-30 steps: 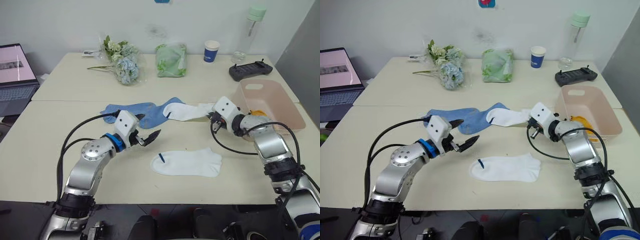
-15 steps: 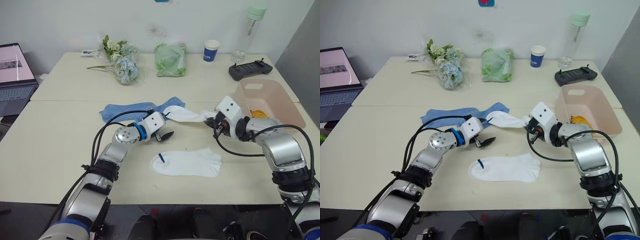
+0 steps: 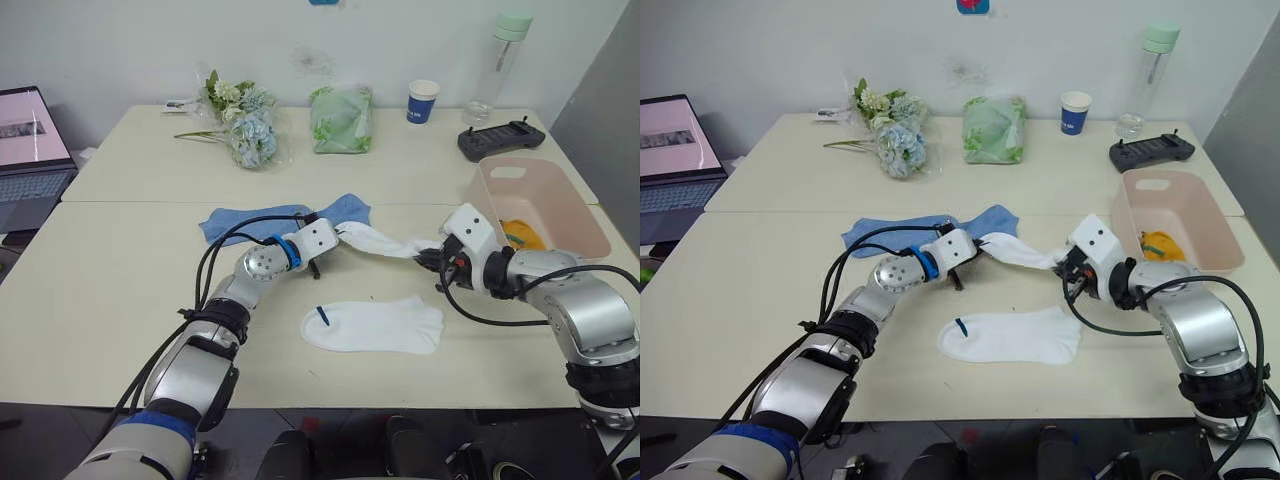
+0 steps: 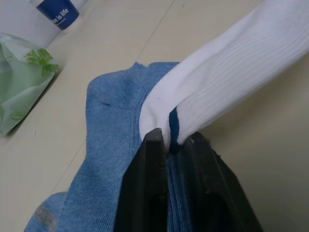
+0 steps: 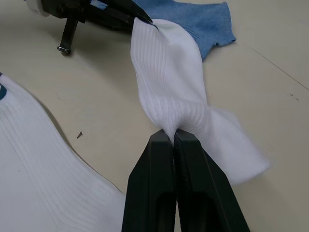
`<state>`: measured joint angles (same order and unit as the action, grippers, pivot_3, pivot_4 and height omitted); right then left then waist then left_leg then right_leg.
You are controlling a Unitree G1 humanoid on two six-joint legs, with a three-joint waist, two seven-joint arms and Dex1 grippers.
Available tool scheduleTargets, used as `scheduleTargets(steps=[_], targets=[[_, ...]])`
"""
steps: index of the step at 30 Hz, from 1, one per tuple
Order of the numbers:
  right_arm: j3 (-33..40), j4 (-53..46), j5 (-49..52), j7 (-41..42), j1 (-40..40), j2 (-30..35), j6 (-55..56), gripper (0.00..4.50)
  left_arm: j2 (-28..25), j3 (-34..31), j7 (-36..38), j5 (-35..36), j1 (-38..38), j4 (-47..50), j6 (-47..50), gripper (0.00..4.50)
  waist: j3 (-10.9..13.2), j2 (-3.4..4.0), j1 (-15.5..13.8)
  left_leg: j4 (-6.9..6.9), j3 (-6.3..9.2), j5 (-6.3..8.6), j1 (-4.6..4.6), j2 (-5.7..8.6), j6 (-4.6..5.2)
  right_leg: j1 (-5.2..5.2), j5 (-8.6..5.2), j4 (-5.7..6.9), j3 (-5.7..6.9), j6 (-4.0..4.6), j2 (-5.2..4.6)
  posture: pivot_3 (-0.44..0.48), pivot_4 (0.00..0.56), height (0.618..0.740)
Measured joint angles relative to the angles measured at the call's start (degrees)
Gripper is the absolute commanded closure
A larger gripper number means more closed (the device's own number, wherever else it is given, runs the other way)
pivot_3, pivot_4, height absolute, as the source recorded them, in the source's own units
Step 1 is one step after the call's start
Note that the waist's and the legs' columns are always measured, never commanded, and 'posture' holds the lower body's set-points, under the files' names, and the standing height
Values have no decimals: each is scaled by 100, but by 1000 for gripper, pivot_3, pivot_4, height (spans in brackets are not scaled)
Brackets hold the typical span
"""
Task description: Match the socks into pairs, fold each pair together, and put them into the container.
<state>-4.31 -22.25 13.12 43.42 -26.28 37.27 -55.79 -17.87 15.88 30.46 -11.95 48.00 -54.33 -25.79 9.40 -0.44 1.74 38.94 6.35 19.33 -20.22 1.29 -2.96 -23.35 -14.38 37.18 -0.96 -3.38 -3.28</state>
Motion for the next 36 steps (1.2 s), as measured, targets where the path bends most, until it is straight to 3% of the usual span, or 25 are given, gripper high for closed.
scheduleTargets(steps=[8, 16, 20, 24, 27, 36], targets=[[-17, 247, 101, 119, 50, 374, 360, 4500, -525, -145, 676, 299, -620, 1198, 95, 4463, 0, 0, 2, 1, 2, -1, -15, -2, -1, -18, 0, 5, 1, 0, 0, 0, 150, 740], [-15, 346, 583, 1459, 251, 1393, 1086, 4500, -1730, -180, 2564, 1356, -1565, 4330, 1573, 4463, 0, 1, 2, 4, 1, 0, -23, -5, 0, -17, 0, -1, 1, 0, 0, 0, 150, 740], [230, 176, 1331, 2229, 406, 2009, 695, 4500, -2445, -331, 3385, 2581, -2149, 5991, 3233, 4463, 6, 10, 6, -1, 2, 11, -23, -10, 22, -15, -1, -2, 3, -1, 2, 0, 150, 740], [428, -282, 2007, 2782, 708, 2484, 350, 4500, -2844, -661, 3657, 4192, -2509, 7333, 5251, 4463, 7, 8, 0, 4, 6, 15, -17, -13, 30, -3, -1, 0, 8, -1, 4, 0, 150, 740], [440, -481, 2325, 2773, 921, 2480, 201, 4500, -3113, -669, 3735, 4660, -2778, 7720, 6027, 4463, 9, 6, -2, -1, -3, 16, 20, -12, 32, 23, -2, 3, 0, -2, 6, 0, 150, 740], [567, -913, 2787, 2762, 1685, 2836, -30, 4500, -3298, -377, 3687, 4510, -3209, 7854, 6564, 4463, 11, 2, -13, -2, -8, 16, 19, -12, 32, 22, -2, -5, -5, -1, 8, 0, 150, 740]])
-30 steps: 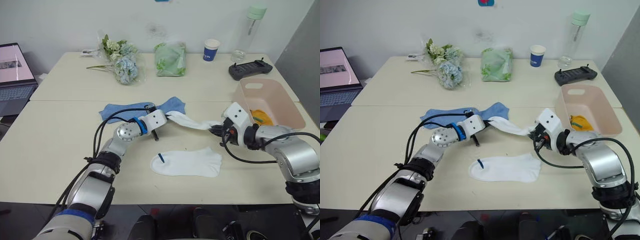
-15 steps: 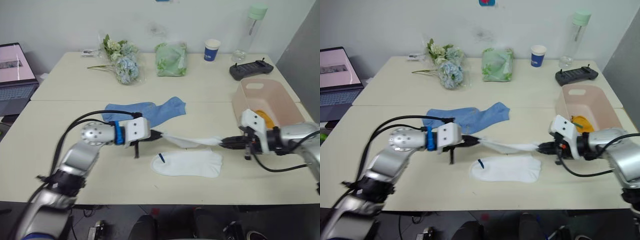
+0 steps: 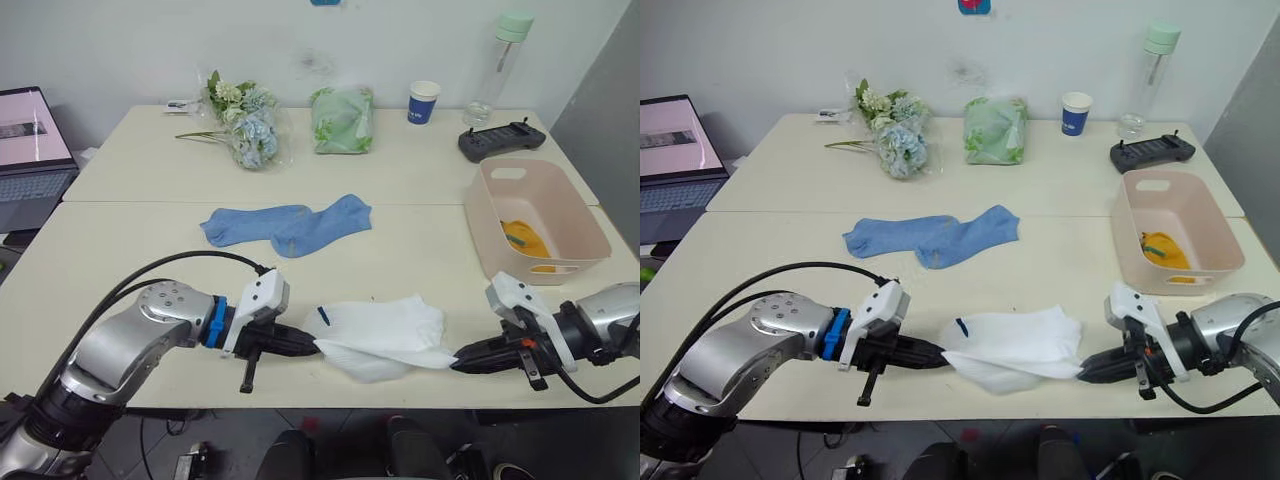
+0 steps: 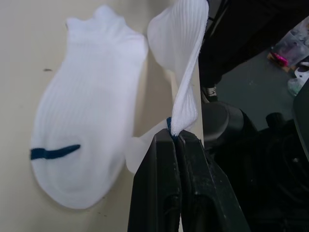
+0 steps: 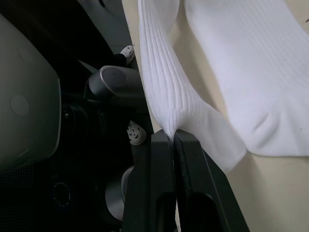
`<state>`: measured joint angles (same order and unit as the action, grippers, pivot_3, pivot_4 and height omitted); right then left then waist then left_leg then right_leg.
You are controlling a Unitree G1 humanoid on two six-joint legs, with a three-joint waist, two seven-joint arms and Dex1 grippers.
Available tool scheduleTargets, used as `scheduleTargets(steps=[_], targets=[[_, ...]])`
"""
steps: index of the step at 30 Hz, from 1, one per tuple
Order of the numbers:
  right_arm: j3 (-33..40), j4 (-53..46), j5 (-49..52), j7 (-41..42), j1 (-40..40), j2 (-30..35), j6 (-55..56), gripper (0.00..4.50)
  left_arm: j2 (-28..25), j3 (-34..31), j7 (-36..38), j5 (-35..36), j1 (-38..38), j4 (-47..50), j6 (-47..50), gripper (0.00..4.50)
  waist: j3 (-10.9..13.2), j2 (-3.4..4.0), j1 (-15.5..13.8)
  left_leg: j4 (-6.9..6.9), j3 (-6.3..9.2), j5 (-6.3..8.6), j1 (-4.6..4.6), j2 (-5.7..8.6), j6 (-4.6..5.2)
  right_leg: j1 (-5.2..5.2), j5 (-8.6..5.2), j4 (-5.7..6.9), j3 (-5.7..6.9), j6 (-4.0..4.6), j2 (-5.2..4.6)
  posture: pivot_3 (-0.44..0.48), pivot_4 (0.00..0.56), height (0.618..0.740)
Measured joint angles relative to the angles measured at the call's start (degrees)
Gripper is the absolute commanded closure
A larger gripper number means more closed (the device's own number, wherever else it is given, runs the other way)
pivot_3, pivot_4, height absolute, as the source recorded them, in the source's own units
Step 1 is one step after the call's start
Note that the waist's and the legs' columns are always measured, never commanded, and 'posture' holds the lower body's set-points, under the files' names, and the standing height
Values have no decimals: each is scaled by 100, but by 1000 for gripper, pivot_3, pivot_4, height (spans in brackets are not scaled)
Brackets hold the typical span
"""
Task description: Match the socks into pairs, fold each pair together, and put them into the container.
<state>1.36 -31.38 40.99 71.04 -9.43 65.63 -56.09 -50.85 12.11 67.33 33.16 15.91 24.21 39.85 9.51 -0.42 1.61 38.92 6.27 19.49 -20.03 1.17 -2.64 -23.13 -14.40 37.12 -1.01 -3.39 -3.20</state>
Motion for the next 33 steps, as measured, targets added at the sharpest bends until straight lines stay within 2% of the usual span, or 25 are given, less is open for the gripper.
scheduleTargets(steps=[6, 11, 17, 18, 20, 25, 29, 31, 33], targets=[[-229, 277, -225, -76, -189, 92, 102, 4500, 197, 215, -135, -330, 106, -260, -34, 4463, 0, 0, 5, -2, 1, 0, 1, -2, 0, -2, 0, 0, 2, 0, 1, 0, 150, 740], [-1012, 940, -886, -387, -869, -460, 428, 4500, 545, 460, -188, -826, 591, -1025, -253, 4463, 0, -4, 5, 0, 2, -1, -1, 0, -2, -4, 0, 1, 3, 0, 1, 0, 150, 740], [-1342, 1443, -1338, -593, -1246, -812, 631, 4500, 793, 638, -154, -1222, 991, -1610, -432, 4463, 0, -4, 4, 3, 4, -13, -22, 2, -23, -16, 0, -4, 5, 0, -3, 0, 150, 740], [-1363, 1504, -1382, -621, -1302, -887, 672, 4106, 839, 643, -148, -1260, 1059, -1676, -431, 4170, 0, -4, 4, 4, 4, -13, -22, 2, -24, -16, 0, -3, 5, 0, -3, 0, 150, 740], [-1373, 1576, -1427, -664, -1380, -1005, 699, 3669, 848, 643, -145, -1304, 1106, -1714, -458, 3821, 0, -4, 4, 5, 4, -13, -19, 2, -23, -16, 0, 1, 4, 0, -3, 0, 150, 740], [-1093, 1941, -1442, -1033, -1551, -1365, 658, 1883, 1009, 607, -163, -1306, 1111, -1802, -511, 2271, 0, -4, 4, 4, 5, -13, -19, 2, -24, -17, 1, 3, 4, 1, -3, 0, 150, 740], [-663, 2178, -1431, -1271, -1627, -1439, 565, 551, 1034, 311, -299, -1283, 1093, -1837, -523, 1023, 0, -4, 3, 4, 6, -13, -20, 2, -24, -17, 1, 2, 5, 1, -3, 0, 150, 740], [-504, 2182, -1423, -1271, -1456, -1388, 566, 545, 1100, -25, -436, -1146, 1017, -1846, -489, 422, 0, -4, 3, 4, 9, -13, -22, 1, -24, -17, 1, 1, 7, 1, -3, 0, 150, 740], [-423, 2124, -1381, -1237, -1130, -1266, 563, 545, 1058, -353, -465, -939, 840, -1757, -380, 422, 0, -4, 2, 2, 8, -13, -22, 1, -24, -18, 0, -1, 6, 0, -4, 0, 150, 740]])
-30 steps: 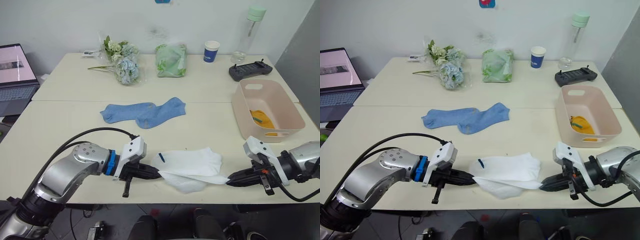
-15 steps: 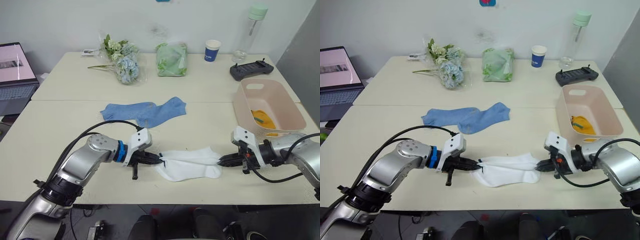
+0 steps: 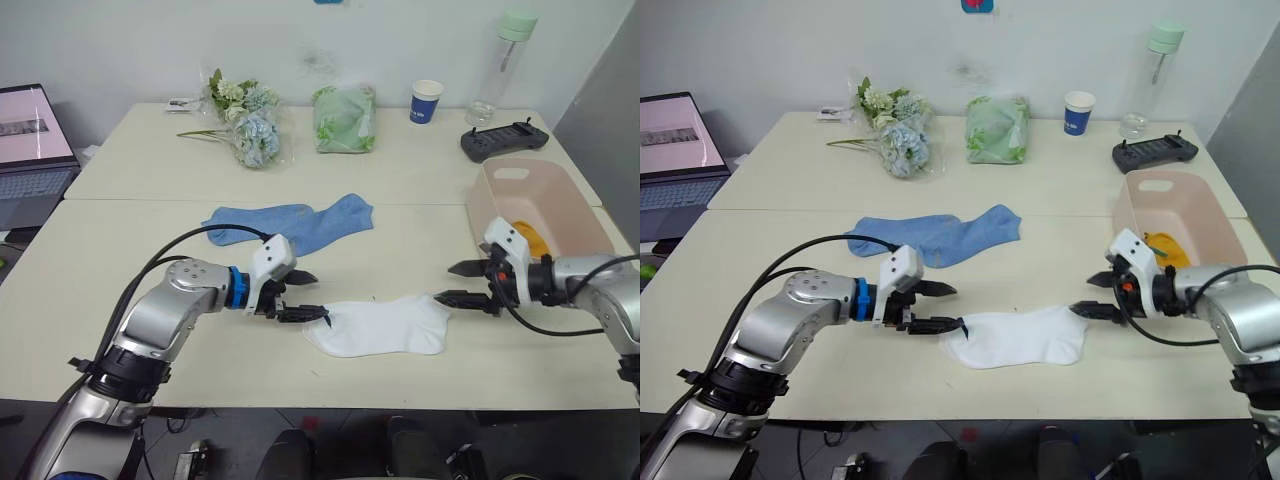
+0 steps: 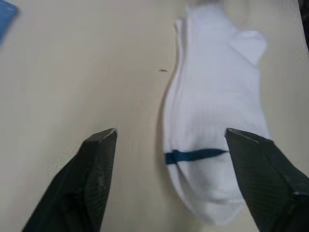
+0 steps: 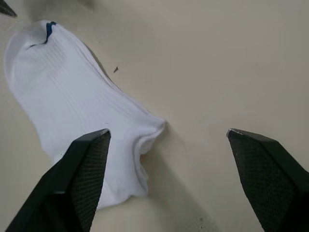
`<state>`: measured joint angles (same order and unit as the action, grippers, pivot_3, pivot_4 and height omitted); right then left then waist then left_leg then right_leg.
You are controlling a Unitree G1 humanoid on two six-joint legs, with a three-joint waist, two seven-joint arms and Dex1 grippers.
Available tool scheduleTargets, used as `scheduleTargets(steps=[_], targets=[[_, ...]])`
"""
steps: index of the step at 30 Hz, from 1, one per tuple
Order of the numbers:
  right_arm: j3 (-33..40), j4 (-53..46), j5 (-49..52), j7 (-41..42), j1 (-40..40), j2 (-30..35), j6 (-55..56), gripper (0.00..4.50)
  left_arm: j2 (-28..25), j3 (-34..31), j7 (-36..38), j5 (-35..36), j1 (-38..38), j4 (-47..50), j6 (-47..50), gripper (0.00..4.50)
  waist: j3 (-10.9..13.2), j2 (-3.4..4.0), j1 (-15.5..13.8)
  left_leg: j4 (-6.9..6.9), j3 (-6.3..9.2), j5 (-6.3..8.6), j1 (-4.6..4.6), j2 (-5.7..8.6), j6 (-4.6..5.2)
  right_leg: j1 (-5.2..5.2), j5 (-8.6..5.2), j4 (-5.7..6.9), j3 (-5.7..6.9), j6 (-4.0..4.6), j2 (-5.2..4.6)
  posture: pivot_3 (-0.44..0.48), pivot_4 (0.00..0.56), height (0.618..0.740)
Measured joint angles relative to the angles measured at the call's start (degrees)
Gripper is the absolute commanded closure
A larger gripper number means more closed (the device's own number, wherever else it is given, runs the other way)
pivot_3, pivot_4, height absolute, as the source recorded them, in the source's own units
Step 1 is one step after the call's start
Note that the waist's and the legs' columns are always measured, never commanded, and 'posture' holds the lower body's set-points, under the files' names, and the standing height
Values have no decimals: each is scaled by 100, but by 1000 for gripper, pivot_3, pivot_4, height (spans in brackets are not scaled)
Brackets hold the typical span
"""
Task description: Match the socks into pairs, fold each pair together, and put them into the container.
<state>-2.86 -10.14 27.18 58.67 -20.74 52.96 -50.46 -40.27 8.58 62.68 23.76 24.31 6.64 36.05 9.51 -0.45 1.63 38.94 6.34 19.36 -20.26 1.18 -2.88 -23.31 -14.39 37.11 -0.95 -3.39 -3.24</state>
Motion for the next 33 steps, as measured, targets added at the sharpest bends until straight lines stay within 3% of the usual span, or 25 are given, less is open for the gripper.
scheduleTargets(steps=[9, 16, 19, 23, 33], targets=[[303, -642, 229, -28, 879, 60, -53, 545, -339, -452, -86, 424, -1023, 1057, 366, 422, 0, 0, 5, 0, -3, 11, 11, -2, 20, 4, 0, 8, -5, 0, 0, 0, 150, 740], [313, -774, 300, -190, 899, 36, -120, 545, -212, -305, -473, 555, -1664, 1459, 634, 422, 0, 1, 2, 0, -5, 12, 16, 0, 21, 8, 1, 9, -7, 1, 0, 0, 150, 740], [313, -825, 326, -244, 898, 36, -156, 545, -170, -320, -595, 541, -1719, 1443, 610, 1002, 0, 1, -3, 0, -5, 12, 16, 0, 21, 8, 1, 7, -6, 1, 0, 0, 150, 740], [315, -848, 332, -246, 898, 40, -160, 545, -114, -504, -672, 690, -1779, 1388, 678, 2126, 0, 1, 0, -2, -6, 12, 17, -1, 21, 8, 0, 7, -7, 1, 0, 0, 150, 740], [326, -848, 333, -247, 898, 51, -160, 545, -225, -730, -713, 1003, -1970, 1390, 878, 2126, 0, 1, -1, -2, -6, 12, 17, 0, 21, 9, 0, 6, -7, 1, 0, 0, 150, 740]])
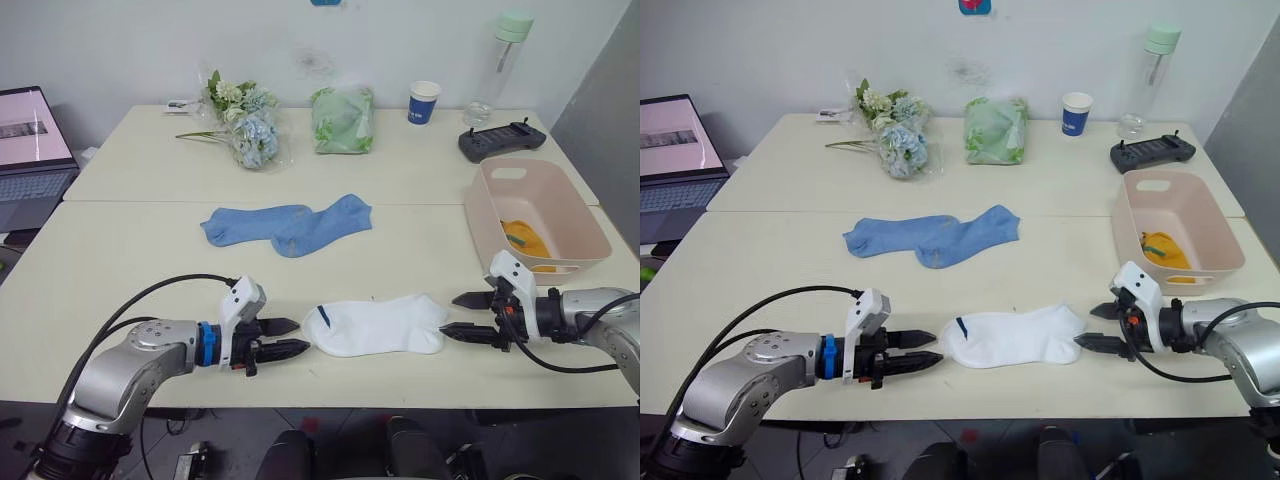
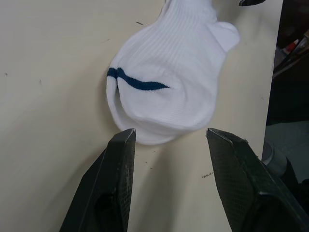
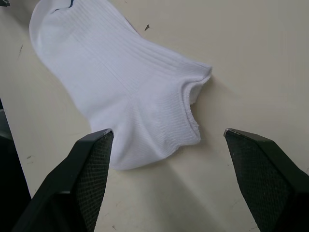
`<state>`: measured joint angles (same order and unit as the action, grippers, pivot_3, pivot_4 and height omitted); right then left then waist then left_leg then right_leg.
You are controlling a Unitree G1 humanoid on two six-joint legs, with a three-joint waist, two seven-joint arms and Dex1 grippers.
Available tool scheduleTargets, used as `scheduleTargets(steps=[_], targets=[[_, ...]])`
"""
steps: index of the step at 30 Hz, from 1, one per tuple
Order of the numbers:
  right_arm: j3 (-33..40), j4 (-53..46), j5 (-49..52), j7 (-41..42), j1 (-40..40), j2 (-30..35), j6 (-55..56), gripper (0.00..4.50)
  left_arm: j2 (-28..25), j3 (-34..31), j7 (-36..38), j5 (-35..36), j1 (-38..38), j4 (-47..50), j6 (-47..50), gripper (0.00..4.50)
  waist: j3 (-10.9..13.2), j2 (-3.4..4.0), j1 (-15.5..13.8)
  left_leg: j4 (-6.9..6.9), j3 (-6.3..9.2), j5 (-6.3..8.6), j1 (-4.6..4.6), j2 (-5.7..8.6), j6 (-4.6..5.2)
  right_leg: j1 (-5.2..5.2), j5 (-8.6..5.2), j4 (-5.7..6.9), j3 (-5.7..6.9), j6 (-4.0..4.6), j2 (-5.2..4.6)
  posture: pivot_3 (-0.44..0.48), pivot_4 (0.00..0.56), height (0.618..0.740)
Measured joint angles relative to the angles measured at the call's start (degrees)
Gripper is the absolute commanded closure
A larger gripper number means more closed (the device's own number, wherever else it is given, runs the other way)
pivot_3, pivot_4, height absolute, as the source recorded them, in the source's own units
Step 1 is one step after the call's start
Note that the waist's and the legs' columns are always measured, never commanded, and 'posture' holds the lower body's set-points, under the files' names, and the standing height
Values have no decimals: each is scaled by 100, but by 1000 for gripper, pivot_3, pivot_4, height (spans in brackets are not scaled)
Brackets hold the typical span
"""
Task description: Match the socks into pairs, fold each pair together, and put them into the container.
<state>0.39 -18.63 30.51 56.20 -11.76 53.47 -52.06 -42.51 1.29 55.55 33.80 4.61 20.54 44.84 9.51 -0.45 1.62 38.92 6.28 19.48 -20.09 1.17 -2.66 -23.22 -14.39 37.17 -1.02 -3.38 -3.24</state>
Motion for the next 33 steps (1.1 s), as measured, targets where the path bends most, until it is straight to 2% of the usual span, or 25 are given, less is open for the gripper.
scheduleTargets(steps=[14, 22, 26, 32, 33], targets=[[66, -37, 9, -5, -4, 7, -54, 545, 221, 408, -147, -237, 253, -316, -38, 2126, 0, 0, -3, 0, 1, 0, 0, 0, 0, 0, 0, 0, 1, 0, 0, 0, 150, 740], [70, -133, 26, -9, 4, 6, -100, 545, 233, 407, -197, -354, 318, -410, -58, 2126, 0, 0, -4, 0, 0, 0, 0, 0, 0, 0, 0, 0, 0, 0, 0, 0, 150, 740], [70, -136, 29, -16, 3, 6, -104, 545, 520, 371, -324, -219, 505, -478, 32, 2126, 0, 0, -6, 1, 1, 0, -1, 1, -1, 0, 0, -1, 1, 0, 0, 0, 150, 740], [70, -135, 31, -16, 3, 8, -109, 545, 505, 372, -341, -216, 504, -477, 100, 2126, 0, 0, 2, 0, 0, -1, 0, 0, -1, -1, 0, 0, 0, 0, 0, 0, 150, 740], [70, -135, 31, -16, 3, 8, -109, 545, 497, 372, -340, -218, 503, -477, 99, 2306, 0, 0, 0, 0, 1, -1, 0, 0, -1, 0, 0, 0, 0, 0, 0, 0, 150, 740]])
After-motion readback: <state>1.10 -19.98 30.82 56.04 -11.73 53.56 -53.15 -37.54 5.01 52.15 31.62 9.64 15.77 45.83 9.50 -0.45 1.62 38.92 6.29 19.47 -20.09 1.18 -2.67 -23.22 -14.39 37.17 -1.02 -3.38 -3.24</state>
